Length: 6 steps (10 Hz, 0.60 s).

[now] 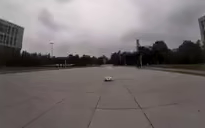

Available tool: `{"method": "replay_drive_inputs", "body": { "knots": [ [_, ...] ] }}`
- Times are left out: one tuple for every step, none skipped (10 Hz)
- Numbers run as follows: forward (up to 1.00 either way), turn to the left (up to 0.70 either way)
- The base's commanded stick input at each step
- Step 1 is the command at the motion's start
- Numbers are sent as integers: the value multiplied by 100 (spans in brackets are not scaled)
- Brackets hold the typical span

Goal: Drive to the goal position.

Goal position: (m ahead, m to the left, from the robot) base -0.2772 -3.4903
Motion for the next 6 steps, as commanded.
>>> {"method": "replay_drive_inputs", "body": {
  "knots": [
    [100, 0],
    [100, 0],
    [100, 0],
    [100, 0],
    [100, 0],
    [100, 0]
  ]
}}
